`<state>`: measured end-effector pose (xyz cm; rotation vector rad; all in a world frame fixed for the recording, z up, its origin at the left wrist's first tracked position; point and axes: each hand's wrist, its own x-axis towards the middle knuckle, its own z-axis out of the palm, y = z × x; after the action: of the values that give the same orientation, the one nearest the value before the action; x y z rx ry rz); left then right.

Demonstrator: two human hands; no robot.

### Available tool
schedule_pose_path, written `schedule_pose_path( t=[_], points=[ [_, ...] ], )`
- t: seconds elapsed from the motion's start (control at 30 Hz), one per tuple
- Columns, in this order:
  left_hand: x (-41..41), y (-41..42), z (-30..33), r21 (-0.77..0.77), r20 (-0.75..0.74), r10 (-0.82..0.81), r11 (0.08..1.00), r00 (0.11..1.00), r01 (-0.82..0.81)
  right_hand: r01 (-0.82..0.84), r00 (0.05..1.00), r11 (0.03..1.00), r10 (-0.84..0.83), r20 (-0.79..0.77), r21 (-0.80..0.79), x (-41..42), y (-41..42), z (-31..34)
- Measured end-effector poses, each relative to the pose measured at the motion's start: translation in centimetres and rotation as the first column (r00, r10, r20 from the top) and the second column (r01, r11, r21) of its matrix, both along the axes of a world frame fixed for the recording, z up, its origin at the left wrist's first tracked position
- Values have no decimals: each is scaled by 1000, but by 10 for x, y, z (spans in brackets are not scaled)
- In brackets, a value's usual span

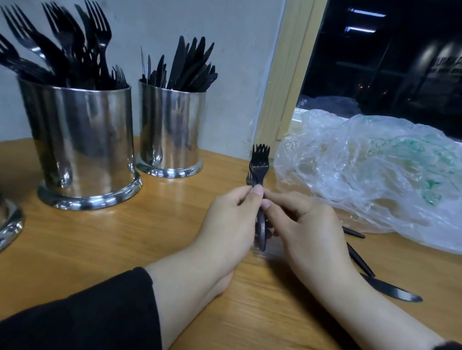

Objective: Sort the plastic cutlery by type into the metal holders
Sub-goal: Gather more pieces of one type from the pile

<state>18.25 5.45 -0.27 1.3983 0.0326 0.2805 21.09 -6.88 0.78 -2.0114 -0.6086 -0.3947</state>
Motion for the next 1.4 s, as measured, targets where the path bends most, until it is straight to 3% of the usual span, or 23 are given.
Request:
schedule_pose_path(
  t=[0.13, 0.3, 0.43, 0.53, 0.7, 0.97, 1.13, 1.4],
  points=[
    [6, 5, -1, 29, -40, 53, 998, 998, -52, 17, 996, 984, -1, 91, -178, 6, 10, 1],
    [17, 23, -1, 16, -35, 179, 984, 983, -179, 169, 980, 955, -136, 147, -244, 25, 13, 12],
    [18, 35, 3, -54, -47, 220, 973, 974, -222, 278, 959, 770, -188, 212, -575, 36, 17, 6],
    [19, 35, 2, -53, -69, 207, 976, 976, -211, 312, 949, 677, -192, 249, -667, 41, 24, 1],
    [19, 33, 2, -80, -95, 189, 977, 977, -197, 371, 929, 599, -251, 273, -709, 51, 31, -1],
    [18, 32, 3, -100, -104, 203, 972, 974, -213, 350, 937, 656, -239, 255, -669, 48, 24, -4],
    [17, 31, 5, -108, -95, 213, 969, 973, -222, 385, 922, 608, -227, 313, -694, 47, 22, -5],
    [20, 36, 1, -44, -79, 309, 949, 948, -313, 307, 951, 696, -242, 191, -649, 46, 26, -9]
  ],
)
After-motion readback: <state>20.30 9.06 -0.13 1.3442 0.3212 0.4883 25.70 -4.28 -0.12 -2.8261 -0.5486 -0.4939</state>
